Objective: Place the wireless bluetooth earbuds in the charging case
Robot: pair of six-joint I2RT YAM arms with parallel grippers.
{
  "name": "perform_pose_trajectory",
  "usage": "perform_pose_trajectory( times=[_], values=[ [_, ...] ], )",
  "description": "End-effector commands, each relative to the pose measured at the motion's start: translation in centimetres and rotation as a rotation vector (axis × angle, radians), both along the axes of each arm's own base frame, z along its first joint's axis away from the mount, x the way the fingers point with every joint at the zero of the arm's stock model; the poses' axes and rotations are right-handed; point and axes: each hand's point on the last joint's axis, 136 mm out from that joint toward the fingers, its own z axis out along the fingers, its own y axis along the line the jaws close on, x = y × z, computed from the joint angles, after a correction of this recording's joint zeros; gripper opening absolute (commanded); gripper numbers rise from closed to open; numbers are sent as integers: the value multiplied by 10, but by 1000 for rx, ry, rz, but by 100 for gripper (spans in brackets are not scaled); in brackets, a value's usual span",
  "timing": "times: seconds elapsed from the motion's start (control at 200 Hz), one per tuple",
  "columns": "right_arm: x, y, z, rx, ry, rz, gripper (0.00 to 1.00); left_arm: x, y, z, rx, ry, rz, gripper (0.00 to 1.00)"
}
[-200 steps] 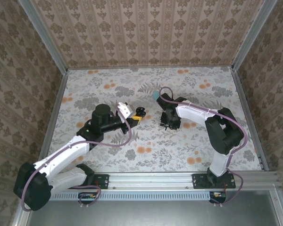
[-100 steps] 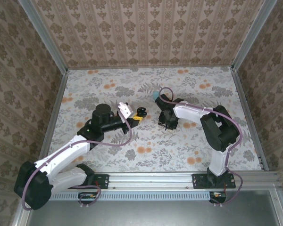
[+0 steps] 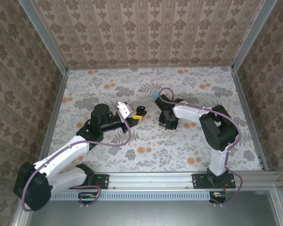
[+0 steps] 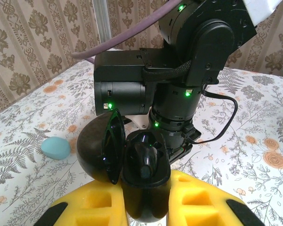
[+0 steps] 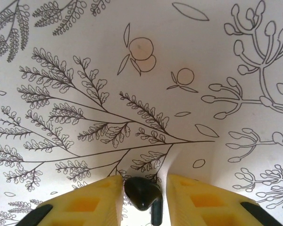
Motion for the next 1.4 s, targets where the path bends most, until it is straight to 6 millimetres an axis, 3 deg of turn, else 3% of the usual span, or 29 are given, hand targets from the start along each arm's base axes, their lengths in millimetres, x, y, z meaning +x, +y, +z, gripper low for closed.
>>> perform_pose_trajectory(
  times=[0.0,0.245,0.495,0.765,0.985,1.395],
  values=[
    [-6,-4,-14,-42,30,20,27,-3,1,10,-26,-37,-13,0],
    [-4,-2,-4,-47,24,81,19,-4,1,8,-26,-31,-12,0],
    [4,-2,27,-71,-42,141,18,-4,3,9,-28,-27,-6,0],
    [9,6,74,-69,-177,223,17,-2,1,7,-39,-10,-7,0],
    [13,16,123,-54,-350,288,17,-2,-3,10,-72,16,-17,0],
    [12,40,210,106,-681,360,18,5,-5,17,-120,54,-9,0]
  ],
)
